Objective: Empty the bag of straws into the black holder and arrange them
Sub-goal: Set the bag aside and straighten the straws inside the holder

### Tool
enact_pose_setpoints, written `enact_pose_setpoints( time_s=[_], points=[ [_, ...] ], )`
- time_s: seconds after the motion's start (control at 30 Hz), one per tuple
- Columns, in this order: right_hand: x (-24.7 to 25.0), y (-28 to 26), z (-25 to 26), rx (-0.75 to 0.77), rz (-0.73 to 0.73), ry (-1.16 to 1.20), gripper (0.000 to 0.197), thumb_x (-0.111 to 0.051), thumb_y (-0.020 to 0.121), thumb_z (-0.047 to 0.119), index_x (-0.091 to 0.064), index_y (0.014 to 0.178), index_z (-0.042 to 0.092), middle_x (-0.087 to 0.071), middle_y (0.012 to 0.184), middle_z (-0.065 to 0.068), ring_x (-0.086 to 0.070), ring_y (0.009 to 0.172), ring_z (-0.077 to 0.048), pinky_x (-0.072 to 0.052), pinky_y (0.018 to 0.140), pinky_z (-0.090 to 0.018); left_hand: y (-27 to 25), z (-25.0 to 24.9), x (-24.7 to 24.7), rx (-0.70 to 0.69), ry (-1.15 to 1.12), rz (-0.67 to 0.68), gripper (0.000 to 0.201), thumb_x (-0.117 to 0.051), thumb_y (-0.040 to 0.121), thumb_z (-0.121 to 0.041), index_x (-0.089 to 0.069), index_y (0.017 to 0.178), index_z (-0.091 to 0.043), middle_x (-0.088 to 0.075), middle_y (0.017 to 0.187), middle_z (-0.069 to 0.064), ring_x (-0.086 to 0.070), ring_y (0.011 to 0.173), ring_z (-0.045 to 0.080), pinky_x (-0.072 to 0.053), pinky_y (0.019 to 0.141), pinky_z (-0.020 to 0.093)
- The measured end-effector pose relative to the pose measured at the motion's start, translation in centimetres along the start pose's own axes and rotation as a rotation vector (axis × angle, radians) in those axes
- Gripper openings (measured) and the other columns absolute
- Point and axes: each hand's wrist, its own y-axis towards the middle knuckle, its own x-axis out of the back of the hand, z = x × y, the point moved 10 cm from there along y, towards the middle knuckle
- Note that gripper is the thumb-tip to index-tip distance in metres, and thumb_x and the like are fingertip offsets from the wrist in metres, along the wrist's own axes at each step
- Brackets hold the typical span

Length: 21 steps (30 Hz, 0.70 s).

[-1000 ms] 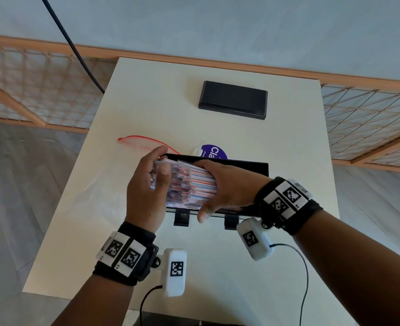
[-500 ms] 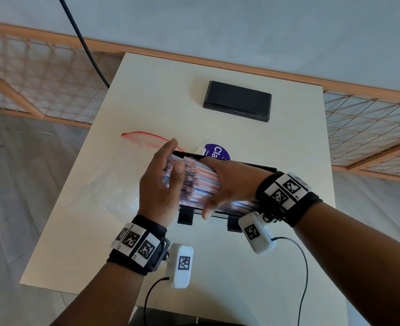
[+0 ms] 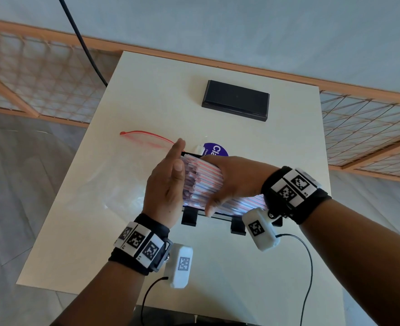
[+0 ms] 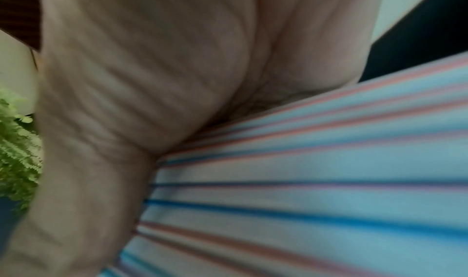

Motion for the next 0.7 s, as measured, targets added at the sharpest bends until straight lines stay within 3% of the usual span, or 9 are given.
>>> enact_pose_setpoints(
  time_s=[0.1, 0.23, 0.33, 0.5, 0.7],
  points=[
    [-0.1, -0.2, 0.2, 0.010, -0.002, 0.000, 0.097, -0.095, 0.050, 0.060, -0.048, 0.133, 0.049, -0.068, 0.116, 0.024, -0.062, 0.107, 0.004, -0.048, 0.099, -0.029, -0.1, -0.3, -0.2, -0.010, -0.010, -0.008, 0.108, -0.010, 0.086, -0.092, -0.048, 0.157, -0.020, -0.056, 0.157, 0.000, -0.054, 0.145, 0.017, -0.044, 0.119, 0.050],
    [-0.7, 0.2, 0.3, 0.024, 0.022, 0.059, 0.097, -0.095, 0.053, 0.057, -0.049, 0.137, 0.046, -0.069, 0.122, 0.021, -0.064, 0.114, -0.001, -0.048, 0.107, -0.037, 0.1, -0.8, -0.4, -0.049, 0.061, 0.000, 0.109, -0.004, 0.089, -0.088, -0.051, 0.153, -0.014, -0.055, 0.157, 0.005, -0.053, 0.146, 0.021, -0.043, 0.120, 0.051],
    [-0.4, 0.2, 0.5, 0.019, 0.033, 0.033, 0.093, -0.095, 0.052, 0.058, -0.052, 0.132, 0.044, -0.071, 0.118, 0.020, -0.066, 0.111, -0.003, -0.050, 0.106, -0.039, 0.2, -0.3, -0.3, -0.035, 0.057, -0.004, 0.107, -0.005, 0.090, -0.087, -0.051, 0.154, -0.015, -0.057, 0.156, 0.005, -0.054, 0.144, 0.021, -0.044, 0.119, 0.051],
    [0.7, -0.1, 0.8, -0.014, 0.000, -0.046, 0.087, -0.089, 0.042, 0.072, -0.056, 0.117, 0.044, -0.072, 0.104, 0.020, -0.067, 0.097, -0.002, -0.054, 0.096, -0.036, 0.0, 0.0, -0.1, -0.036, 0.017, -0.037, 0.103, -0.008, 0.091, -0.086, -0.053, 0.153, -0.018, -0.059, 0.153, 0.002, -0.057, 0.142, 0.017, -0.046, 0.118, 0.047],
    [0.0, -0.3, 0.4, -0.035, 0.021, -0.075, 0.088, -0.092, 0.048, 0.065, -0.053, 0.124, 0.048, -0.068, 0.107, 0.026, -0.062, 0.101, 0.003, -0.048, 0.095, -0.028, 0.2, -0.7, -0.4, -0.071, 0.073, -0.019, 0.096, -0.012, 0.099, -0.076, -0.065, 0.140, -0.007, -0.056, 0.156, 0.004, -0.055, 0.143, 0.019, -0.045, 0.119, 0.045]
  ],
)
